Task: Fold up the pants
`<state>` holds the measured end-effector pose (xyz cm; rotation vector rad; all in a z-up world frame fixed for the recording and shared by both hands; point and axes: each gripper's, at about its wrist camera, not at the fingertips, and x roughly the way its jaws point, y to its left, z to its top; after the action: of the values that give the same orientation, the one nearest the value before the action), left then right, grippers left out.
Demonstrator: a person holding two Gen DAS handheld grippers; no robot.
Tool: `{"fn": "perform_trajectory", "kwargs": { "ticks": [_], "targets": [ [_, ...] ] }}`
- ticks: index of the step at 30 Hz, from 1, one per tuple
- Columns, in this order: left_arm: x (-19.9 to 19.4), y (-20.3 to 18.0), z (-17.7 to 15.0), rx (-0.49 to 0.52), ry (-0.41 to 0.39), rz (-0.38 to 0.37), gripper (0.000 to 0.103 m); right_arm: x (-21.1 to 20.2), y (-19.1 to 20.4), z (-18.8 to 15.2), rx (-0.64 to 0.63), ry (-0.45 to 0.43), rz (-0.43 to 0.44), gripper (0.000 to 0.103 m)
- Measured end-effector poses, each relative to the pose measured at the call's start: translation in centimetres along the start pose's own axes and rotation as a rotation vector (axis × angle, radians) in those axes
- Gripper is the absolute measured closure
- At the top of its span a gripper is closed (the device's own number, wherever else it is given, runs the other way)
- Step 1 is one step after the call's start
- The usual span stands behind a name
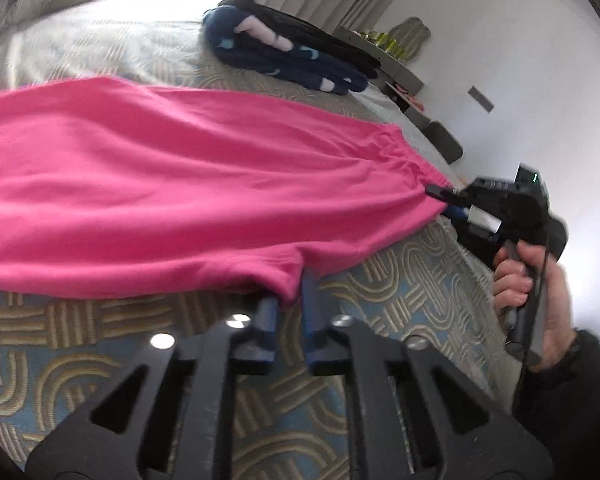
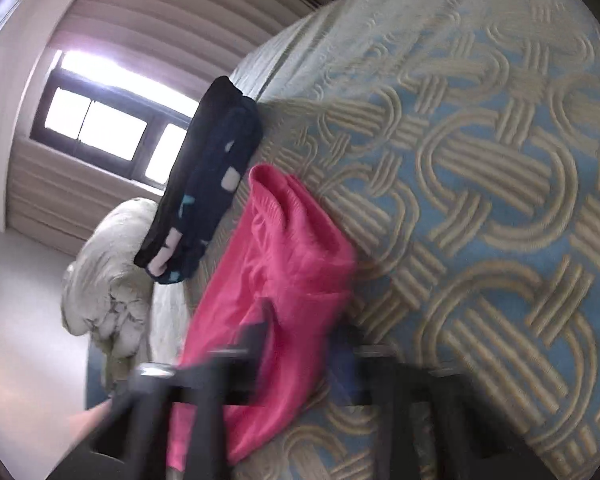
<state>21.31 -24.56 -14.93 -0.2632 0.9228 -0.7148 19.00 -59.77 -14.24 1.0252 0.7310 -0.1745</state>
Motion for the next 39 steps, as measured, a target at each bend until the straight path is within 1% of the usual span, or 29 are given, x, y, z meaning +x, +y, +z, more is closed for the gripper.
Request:
{"fn": "perform_trajectory", "kwargs": {
  "ticks": [2,4,6,9,12,14,17,20,21,22,23,24,25,26,27,29,30,31,33,34,36,37,39],
  "targets": [
    [-0.4,0.0,-0.2,0.012,-0.010,-0.001,0.096,0.0,-0.7,0.1,0.023,0.002,0.005,0.093],
    [-0.9,-0.5,-0.5,0.044,-0.028,0.020,0.096,-0.1,-1.1,-0.1,0.025,-0.008,0.014,0.093],
    [-1.1,-0.7,-0.5,0.057,-0.037,0.039,0.097,-0.2,-0.9,-0.1,0.006,-0.017,0.004,0.094],
    [-0.8,-0.5,-0.7,0.034,-0.002,0.039,0.097,-0.3,-0.5,0.0,-0.019,-0.026,-0.010,0.094],
    [-0.7,0.0,-1.8,0.012,0.041,0.040,0.098,-0.2,-0.7,0.5,-0.003,-0.023,0.001,0.094],
    [-1.1,0.1,-2.3,0.001,0.052,0.034,0.100,-0.1,-0.7,0.8,-0.006,-0.021,-0.001,0.094],
    [-1.9,0.3,-3.1,-0.003,0.067,0.030,0.100,0.0,-0.6,1.0,-0.021,-0.020,-0.017,0.094],
    [-3.6,1.1,-3.8,-0.009,0.074,0.018,0.100,0.2,-0.9,1.0,-0.004,-0.011,-0.009,0.094],
    [-4.4,1.7,-4.0,-0.018,0.075,0.020,0.099,0.3,-1.0,1.0,0.000,-0.008,-0.007,0.093],
    [-5.2,2.5,-4.1,-0.034,0.072,0.026,0.093,0.4,-1.1,0.9,0.002,-0.001,-0.008,0.092],
    [-6.3,3.6,-4.2,-0.058,0.058,0.029,0.075,0.4,-1.4,0.8,0.009,0.006,-0.006,0.090],
    [-7.5,4.7,-4.2,-0.083,0.027,0.015,0.060,0.4,-1.7,0.7,0.019,0.010,0.008,0.088],
    [-9.4,6.4,-4.2,-0.116,-0.024,0.044,0.050,0.3,-2.1,0.6,0.035,0.017,0.029,0.087],
    [-10.7,7.6,-4.2,-0.138,-0.059,0.099,0.033,0.2,-2.4,0.5,0.048,0.022,0.050,0.085],
    [-12.1,8.9,-4.2,-0.166,-0.092,0.146,0.030,0.1,-2.7,0.5,0.056,0.027,0.064,0.085],
    [-15.3,12.5,-4.1,-0.244,-0.153,0.168,0.030,0.0,-2.8,0.4,0.054,0.034,0.072,0.084],
    [-16.5,13.7,-4.1,-0.271,-0.180,0.198,0.030,0.0,-2.7,0.4,0.044,0.034,0.066,0.084],
    [-18.4,15.6,-3.9,-0.306,-0.219,0.250,0.030,-0.1,-2.5,0.3,0.029,0.035,0.054,0.084],
    [-21.3,18.6,-3.7,-0.371,-0.283,0.306,0.030,0.0,-2.0,0.1,0.000,0.034,0.031,0.083],
    [-23.2,20.8,-3.5,-0.421,-0.319,0.336,0.029,0.0,-1.9,0.0,-0.008,0.033,0.023,0.083],
    [-25.6,23.9,-3.3,-0.486,-0.363,0.391,0.029,-0.1,-1.8,0.0,-0.009,0.030,0.017,0.082],
    [-27.3,25.9,-3.1,-0.519,-0.388,0.433,0.029,-0.1,-1.9,-0.1,-0.008,0.028,0.016,0.082],
    [-29.3,28.5,-2.9,-0.566,-0.420,0.480,0.029,-0.1,-1.9,-0.2,-0.005,0.021,0.016,0.082]
  ]
}}
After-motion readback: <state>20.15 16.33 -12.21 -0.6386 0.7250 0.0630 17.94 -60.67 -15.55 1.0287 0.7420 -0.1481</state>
